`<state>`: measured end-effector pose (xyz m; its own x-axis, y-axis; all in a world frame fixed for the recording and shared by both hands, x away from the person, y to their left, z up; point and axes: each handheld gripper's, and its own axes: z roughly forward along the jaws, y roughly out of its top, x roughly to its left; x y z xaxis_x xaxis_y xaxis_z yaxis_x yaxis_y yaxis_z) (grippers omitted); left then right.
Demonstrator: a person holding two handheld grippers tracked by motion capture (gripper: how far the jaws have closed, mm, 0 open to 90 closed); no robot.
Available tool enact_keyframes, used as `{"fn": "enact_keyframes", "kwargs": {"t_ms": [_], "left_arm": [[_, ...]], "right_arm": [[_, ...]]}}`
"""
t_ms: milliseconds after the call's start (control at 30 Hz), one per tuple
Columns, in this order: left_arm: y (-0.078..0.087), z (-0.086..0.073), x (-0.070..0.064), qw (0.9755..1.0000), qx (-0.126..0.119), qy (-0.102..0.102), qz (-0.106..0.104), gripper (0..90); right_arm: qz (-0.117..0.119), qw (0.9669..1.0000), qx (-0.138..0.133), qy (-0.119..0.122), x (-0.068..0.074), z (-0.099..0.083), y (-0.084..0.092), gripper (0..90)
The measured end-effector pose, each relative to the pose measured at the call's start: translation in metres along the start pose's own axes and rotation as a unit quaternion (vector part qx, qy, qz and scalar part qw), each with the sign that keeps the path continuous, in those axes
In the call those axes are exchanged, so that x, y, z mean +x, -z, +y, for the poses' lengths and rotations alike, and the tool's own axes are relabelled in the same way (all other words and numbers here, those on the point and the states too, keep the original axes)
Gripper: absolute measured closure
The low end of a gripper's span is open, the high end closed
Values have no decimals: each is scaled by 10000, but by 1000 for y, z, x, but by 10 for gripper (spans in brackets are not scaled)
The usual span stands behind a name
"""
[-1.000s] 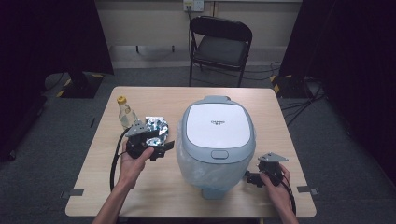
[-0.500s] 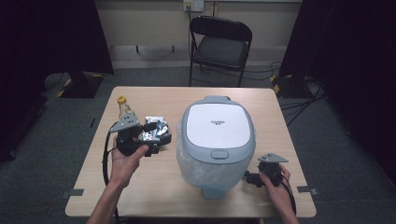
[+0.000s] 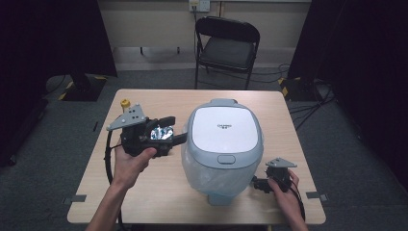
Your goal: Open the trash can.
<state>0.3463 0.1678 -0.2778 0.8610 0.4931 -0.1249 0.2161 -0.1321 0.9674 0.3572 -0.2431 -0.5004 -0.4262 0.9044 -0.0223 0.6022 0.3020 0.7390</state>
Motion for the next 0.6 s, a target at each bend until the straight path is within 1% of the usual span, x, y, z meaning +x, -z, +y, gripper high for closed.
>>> {"fn": "enact_keyframes", "kwargs": {"t_ms": [33,67,100,133,167,200,233,300,333,367,400,433,467,500,533,600], "left_arm": [[-3,2,-4,9999,-3,35,-97,289],[-4,5,-8,9999,-70,-18,-111,293],[-5,6,-11,9998,-106,-68,-178,322],[-5,8,-14,9996,-149,-78,-234,317],[-5,8,-14,9996,-149,-78,-234,319],[-7,10,-19,9990,-246,-79,-353,331],[-9,11,-22,9988,-271,-129,-395,336],[-12,12,-26,9984,-219,-160,-506,343],[-15,12,-28,9978,-176,-154,-612,348],[-15,12,-28,9978,-176,-154,-612,348],[-21,13,-33,9974,-101,-146,-698,348],[-24,13,-35,9972,-47,-195,-725,349],[-27,14,-38,9966,-27,-201,-804,355],[-32,14,-42,9960,47,-215,-866,359],[-34,15,-43,9956,94,-286,-883,359],[-40,14,-48,9935,77,-313,-1092,358]], "right_arm": [[-2,10000,0,-2,0,0,0,134],[1,10000,0,0,0,0,0,134],[1,10000,1,-1,0,0,0,134],[0,10000,0,1,0,0,0,134],[0,10000,0,1,0,0,0,134],[1,10000,-1,1,0,0,0,134],[1,10000,0,-1,0,0,0,134],[0,10000,0,-2,0,0,0,134],[-4,10000,1,2,0,0,0,133],[-9,10000,2,3,0,0,0,132],[-11,10000,3,5,0,0,0,132],[-12,10000,4,6,0,0,0,131],[-11,10000,7,1,0,0,0,130],[-10,10000,6,3,0,0,0,130],[-11,10000,5,5,0,0,0,130],[-10,10000,6,6,0,0,0,130]]}}
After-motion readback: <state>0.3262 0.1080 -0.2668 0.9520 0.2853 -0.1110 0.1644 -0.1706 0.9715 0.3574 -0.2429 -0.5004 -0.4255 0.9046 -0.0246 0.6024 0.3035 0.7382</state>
